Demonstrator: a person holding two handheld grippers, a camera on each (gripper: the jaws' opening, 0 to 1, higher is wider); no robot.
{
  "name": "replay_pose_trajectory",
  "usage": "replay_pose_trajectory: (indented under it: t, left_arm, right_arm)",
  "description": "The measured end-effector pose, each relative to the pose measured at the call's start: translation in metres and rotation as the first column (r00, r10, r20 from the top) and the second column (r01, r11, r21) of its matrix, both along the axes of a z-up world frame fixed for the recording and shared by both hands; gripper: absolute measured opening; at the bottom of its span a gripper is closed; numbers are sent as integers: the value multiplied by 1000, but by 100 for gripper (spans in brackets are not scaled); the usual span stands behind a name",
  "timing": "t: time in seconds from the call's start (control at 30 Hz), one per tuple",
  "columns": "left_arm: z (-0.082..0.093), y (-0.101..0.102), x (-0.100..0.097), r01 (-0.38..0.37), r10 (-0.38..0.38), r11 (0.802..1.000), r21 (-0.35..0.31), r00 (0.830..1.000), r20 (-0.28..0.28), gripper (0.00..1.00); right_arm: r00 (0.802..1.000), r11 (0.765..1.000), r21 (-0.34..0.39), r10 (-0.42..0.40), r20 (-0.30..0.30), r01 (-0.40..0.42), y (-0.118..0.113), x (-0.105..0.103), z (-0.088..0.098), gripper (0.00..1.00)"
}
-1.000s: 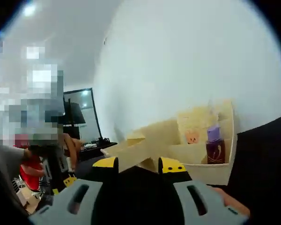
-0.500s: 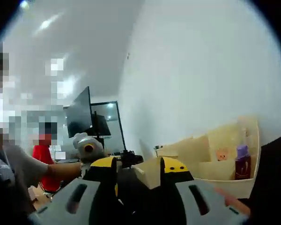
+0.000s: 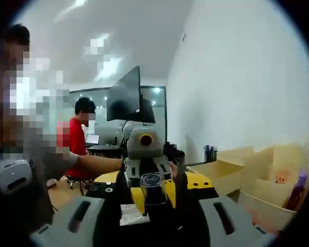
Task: Open the drawer, pick up the cosmetic bottles from the table one by one, place them into the drawer, release the gripper, close the drawer, and move the gripper away
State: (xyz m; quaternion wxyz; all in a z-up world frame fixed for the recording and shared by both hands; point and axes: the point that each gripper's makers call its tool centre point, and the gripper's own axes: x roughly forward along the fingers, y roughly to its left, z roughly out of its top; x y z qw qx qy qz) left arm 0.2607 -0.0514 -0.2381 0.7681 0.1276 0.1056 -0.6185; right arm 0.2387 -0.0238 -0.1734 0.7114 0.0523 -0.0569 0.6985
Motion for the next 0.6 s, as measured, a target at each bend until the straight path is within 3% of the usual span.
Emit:
replay_pose_trajectory:
  t: [0.6]
  left_arm:
    - [9,-7,1,5,-10,995,-99,999,-45,16]
  right_arm:
    - [999,999,-31,-25,33,26,3,6,-7,25]
